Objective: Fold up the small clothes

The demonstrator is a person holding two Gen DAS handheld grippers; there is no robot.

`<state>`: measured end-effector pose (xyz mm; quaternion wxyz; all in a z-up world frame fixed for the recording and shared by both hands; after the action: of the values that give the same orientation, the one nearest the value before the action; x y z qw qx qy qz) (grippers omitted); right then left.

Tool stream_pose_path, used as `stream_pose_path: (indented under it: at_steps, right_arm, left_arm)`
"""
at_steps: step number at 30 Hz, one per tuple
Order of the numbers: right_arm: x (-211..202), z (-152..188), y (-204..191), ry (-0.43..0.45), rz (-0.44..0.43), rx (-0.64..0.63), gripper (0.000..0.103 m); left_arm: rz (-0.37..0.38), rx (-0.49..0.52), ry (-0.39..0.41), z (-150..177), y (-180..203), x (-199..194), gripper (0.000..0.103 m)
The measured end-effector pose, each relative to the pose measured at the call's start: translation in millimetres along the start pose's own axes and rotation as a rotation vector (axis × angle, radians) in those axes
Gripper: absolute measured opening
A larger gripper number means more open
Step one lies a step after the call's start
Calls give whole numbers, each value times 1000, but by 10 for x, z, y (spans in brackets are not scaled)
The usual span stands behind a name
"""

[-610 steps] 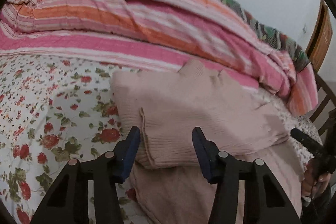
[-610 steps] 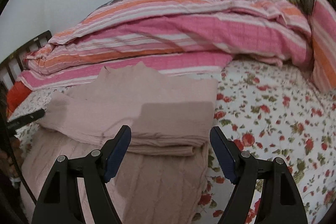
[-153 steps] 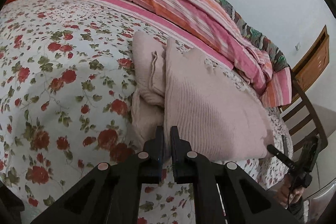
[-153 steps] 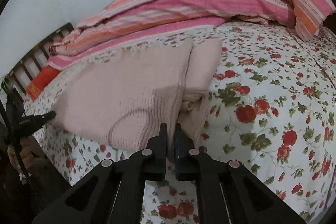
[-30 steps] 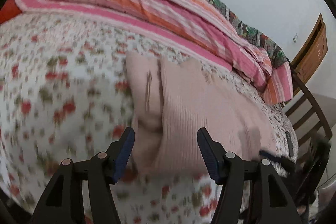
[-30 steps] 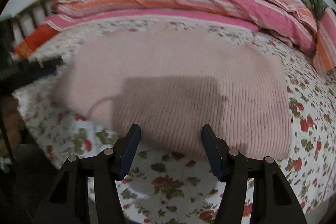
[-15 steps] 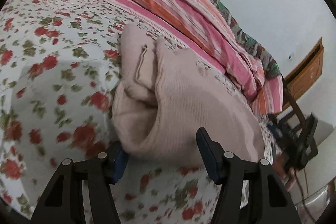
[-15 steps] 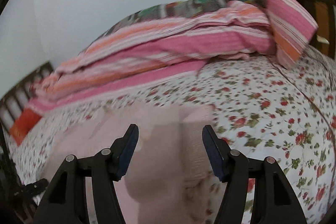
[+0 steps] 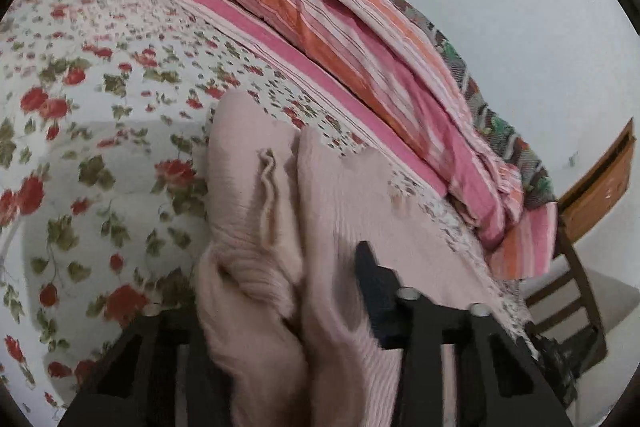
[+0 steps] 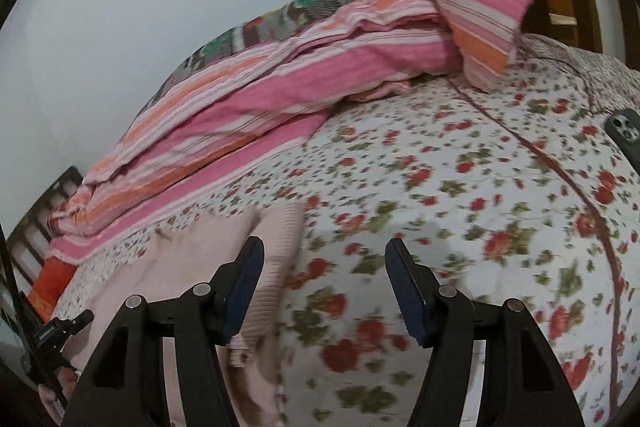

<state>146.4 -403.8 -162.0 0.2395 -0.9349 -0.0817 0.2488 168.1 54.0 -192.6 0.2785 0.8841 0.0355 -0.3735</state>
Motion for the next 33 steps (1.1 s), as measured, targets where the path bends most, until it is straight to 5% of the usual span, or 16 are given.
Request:
stream_pose_path:
  at_steps: [6, 15, 22, 26, 28, 30, 33]
  right_arm:
    - [-213, -61, 163, 47, 49, -20, 62]
    - [-495, -154, 479, 105, 64, 62, 62]
    - [-641, -181, 684, 137, 71, 117, 62]
    - [-682, -188, 742, 145, 78, 129, 62]
    - [-689, -191, 748, 146, 89, 123, 62]
    - [-681, -192, 751, 141, 83, 124, 62]
    - [-634, -180, 716, 124, 50, 130, 62]
  left_arm:
    - [-80, 101, 81, -112, 342, -171, 19]
    - [-174, 388, 181, -5, 1645, -480, 19]
    - [-173, 567, 122, 769, 2686, -203, 19]
    - [-219, 665, 51, 1353, 2864, 169, 19]
    - [-256, 718, 111, 1515, 2912, 165, 20]
    - [-240, 757, 122, 1535, 2921, 120, 23]
    - [-49, 701, -2, 1380, 2858, 38, 60]
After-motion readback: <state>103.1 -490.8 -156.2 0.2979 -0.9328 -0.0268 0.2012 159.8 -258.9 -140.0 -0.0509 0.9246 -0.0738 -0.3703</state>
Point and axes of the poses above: each gripper's, at about its wrist camera, not at the fingertips, and x roughly the way its jaws point, y to its right, z to its underside, the point moved 3 cm from there along x, roughly the way its jaws point, and after that the axes turned 13 degrees about -z, right-handed, at the moved point
